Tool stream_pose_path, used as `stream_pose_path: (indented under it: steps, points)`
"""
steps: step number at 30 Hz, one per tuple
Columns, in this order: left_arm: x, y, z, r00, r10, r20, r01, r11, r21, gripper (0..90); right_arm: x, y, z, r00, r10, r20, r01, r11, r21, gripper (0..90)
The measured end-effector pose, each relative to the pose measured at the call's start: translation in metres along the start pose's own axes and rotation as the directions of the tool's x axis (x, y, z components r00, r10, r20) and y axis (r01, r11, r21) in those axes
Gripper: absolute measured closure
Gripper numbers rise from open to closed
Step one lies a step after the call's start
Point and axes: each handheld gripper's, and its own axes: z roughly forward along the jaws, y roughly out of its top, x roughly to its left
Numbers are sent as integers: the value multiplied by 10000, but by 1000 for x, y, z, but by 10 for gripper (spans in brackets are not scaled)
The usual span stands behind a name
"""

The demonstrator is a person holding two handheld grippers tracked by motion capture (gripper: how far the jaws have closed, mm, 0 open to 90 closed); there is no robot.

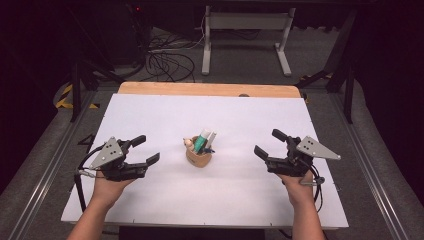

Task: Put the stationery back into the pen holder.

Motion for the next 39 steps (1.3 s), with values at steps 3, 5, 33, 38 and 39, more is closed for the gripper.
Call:
stream_pose_path:
  steps: [3,5,33,38,39]
  points:
    - [0,0,-1,10000,29,-9,-29,10000,-17,232,-2,-2,-3,10000,85,33,-85,10000,29,98]
    - [0,0,-1,10000,14,42,-14,10000,-28,231,-3,-3,-6,9998,179,68,-179,9998,32,92]
    - [4,-1,-5,10000,-42,-80,42,10000,-55,224,-14,-13,-21,9964,768,349,-770,9970,51,8]
    - [3,-1,-4,10000,-70,-63,70,10000,1,224,-16,-13,-20,9964,811,249,-813,9967,71,0]
    - [4,-1,-4,10000,-12,-94,12,10000,-6,224,-16,-13,-20,9962,841,247,-843,9964,62,0]
